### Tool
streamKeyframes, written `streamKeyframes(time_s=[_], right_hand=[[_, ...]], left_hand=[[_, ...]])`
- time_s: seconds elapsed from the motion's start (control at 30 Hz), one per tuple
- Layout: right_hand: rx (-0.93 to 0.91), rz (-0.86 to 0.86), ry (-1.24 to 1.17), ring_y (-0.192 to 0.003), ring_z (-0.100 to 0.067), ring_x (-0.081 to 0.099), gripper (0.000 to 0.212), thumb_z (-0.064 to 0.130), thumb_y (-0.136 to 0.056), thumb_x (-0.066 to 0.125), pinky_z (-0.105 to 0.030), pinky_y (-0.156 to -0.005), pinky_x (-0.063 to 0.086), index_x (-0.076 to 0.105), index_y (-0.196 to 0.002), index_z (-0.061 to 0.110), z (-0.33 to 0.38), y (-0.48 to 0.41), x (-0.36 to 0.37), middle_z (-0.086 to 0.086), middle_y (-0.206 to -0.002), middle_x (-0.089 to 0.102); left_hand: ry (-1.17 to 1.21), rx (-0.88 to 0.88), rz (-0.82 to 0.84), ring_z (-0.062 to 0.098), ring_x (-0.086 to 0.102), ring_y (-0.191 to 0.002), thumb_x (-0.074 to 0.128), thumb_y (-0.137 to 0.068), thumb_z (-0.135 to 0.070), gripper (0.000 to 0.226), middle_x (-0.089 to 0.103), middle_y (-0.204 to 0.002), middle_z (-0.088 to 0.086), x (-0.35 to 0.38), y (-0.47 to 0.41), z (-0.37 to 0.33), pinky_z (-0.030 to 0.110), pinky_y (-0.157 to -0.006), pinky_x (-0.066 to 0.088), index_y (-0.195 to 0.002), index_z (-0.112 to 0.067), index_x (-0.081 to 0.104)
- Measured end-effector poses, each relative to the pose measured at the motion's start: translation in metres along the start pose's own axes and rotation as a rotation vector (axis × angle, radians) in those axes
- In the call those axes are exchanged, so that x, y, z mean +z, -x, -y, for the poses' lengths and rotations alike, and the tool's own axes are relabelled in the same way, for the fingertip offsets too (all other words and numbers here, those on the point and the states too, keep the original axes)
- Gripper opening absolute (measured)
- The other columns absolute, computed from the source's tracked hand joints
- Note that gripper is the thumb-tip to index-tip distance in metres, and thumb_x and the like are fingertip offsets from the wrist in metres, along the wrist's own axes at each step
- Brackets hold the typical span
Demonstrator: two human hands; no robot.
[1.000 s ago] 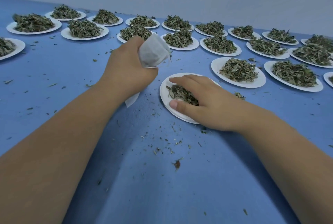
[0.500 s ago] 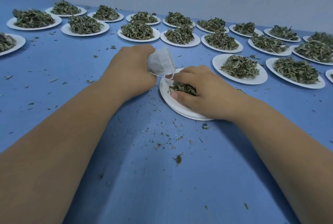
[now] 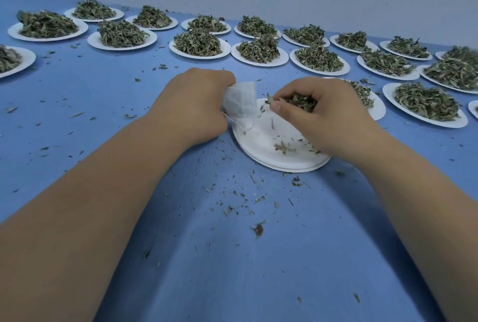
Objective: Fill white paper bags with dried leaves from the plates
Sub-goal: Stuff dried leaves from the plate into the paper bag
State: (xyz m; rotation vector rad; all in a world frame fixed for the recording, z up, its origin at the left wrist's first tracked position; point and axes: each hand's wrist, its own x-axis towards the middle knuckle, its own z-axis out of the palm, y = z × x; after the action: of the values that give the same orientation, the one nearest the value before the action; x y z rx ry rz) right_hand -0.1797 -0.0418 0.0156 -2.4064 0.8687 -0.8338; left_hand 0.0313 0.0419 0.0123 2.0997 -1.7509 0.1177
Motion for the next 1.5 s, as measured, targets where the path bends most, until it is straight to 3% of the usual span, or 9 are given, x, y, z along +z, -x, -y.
streamKeyframes(time_s=[0.17,0.4,0.6,0.73,0.9,1.0,1.13,1.23,1.5], right_hand=[[0.004,0.029,-0.137,-0.058,0.006,0.059,0.006,0.032,-0.09,0.078,-0.007,-0.054,0.043,0.077,-0.095,0.03,0.008,0.0,0.005,0.03,-0.068,0.064],[0.09,0.015,-0.218,-0.045,-0.002,0.042,0.031,0.028,-0.079,0.085,-0.012,-0.048,0.038,0.055,-0.086,0.024,0.008,-0.003,0.005,0.012,-0.081,0.073],[0.179,0.105,-0.39,-0.062,-0.013,0.064,0.017,0.017,-0.078,0.087,-0.036,-0.066,0.057,0.074,-0.089,0.02,0.008,-0.005,0.005,0.002,-0.082,0.071],[0.258,0.292,-0.531,-0.088,-0.02,0.074,0.025,0.012,-0.08,0.085,-0.04,-0.092,0.06,0.079,-0.103,0.021,0.004,-0.004,0.001,-0.004,-0.098,0.079],[0.293,0.367,-0.706,-0.099,-0.029,0.072,0.034,-0.002,-0.083,0.069,-0.037,-0.093,0.058,0.079,-0.106,0.021,0.001,-0.006,-0.002,-0.013,-0.109,0.076],[0.249,0.258,-0.615,-0.088,-0.028,0.066,0.031,-0.004,-0.092,0.067,-0.034,-0.089,0.057,0.076,-0.101,0.024,0.001,-0.005,0.002,-0.013,-0.092,0.068],[0.216,0.155,-0.387,-0.066,-0.021,0.06,0.021,0.019,-0.087,0.081,-0.047,-0.074,0.056,0.065,-0.099,0.025,0.001,-0.004,0.007,0.003,-0.057,0.05],[0.194,0.088,-0.373,-0.059,-0.021,0.057,0.021,0.022,-0.081,0.085,-0.057,-0.075,0.059,0.066,-0.09,0.023,0.003,-0.003,0.01,-0.003,-0.056,0.059],[0.228,0.121,-0.624,-0.071,-0.017,0.069,0.021,0.019,-0.068,0.089,-0.03,-0.078,0.059,0.082,-0.086,0.013,0.005,-0.002,0.007,-0.011,-0.083,0.078]], left_hand=[[-0.046,0.069,0.007,0.028,0.052,-0.08,0.058,-0.072,-0.009,0.021,0.054,-0.08,-0.004,0.001,0.001,-0.013,0.034,-0.06,0.041,-0.084,-0.023,0.048],[-0.109,0.143,-0.036,0.025,0.046,-0.077,0.058,-0.073,-0.008,0.024,0.051,-0.081,-0.003,-0.001,0.004,-0.024,0.033,-0.056,0.027,-0.089,-0.022,0.048],[-0.173,0.133,-0.044,0.025,0.043,-0.073,0.058,-0.077,-0.013,0.02,0.048,-0.076,-0.003,0.001,0.004,-0.024,0.033,-0.059,0.026,-0.082,-0.023,0.042],[-0.192,0.117,-0.032,0.025,0.043,-0.072,0.059,-0.078,-0.015,0.024,0.044,-0.073,-0.003,0.002,0.003,-0.022,0.033,-0.056,0.025,-0.076,-0.024,0.037],[-0.187,0.1,-0.028,0.025,0.046,-0.074,0.058,-0.076,-0.014,0.017,0.05,-0.077,-0.003,0.001,0.003,-0.022,0.032,-0.055,0.027,-0.083,-0.022,0.046],[-0.169,0.098,-0.021,0.026,0.048,-0.076,0.057,-0.074,-0.013,0.017,0.051,-0.079,-0.001,0.0,0.004,-0.022,0.032,-0.057,0.03,-0.082,-0.022,0.045],[-0.134,0.112,-0.014,0.029,0.05,-0.08,0.057,-0.074,-0.012,0.018,0.056,-0.085,0.002,0.003,0.004,-0.023,0.034,-0.062,0.035,-0.089,-0.021,0.051],[-0.105,0.11,-0.023,0.031,0.053,-0.083,0.058,-0.074,-0.013,0.023,0.059,-0.088,0.003,0.004,0.003,-0.022,0.036,-0.066,0.041,-0.095,-0.019,0.055],[-0.052,0.11,-0.003,0.027,0.053,-0.081,0.061,-0.076,-0.017,0.029,0.058,-0.086,-0.002,0.005,0.003,-0.02,0.035,-0.063,0.041,-0.102,-0.026,0.052]])
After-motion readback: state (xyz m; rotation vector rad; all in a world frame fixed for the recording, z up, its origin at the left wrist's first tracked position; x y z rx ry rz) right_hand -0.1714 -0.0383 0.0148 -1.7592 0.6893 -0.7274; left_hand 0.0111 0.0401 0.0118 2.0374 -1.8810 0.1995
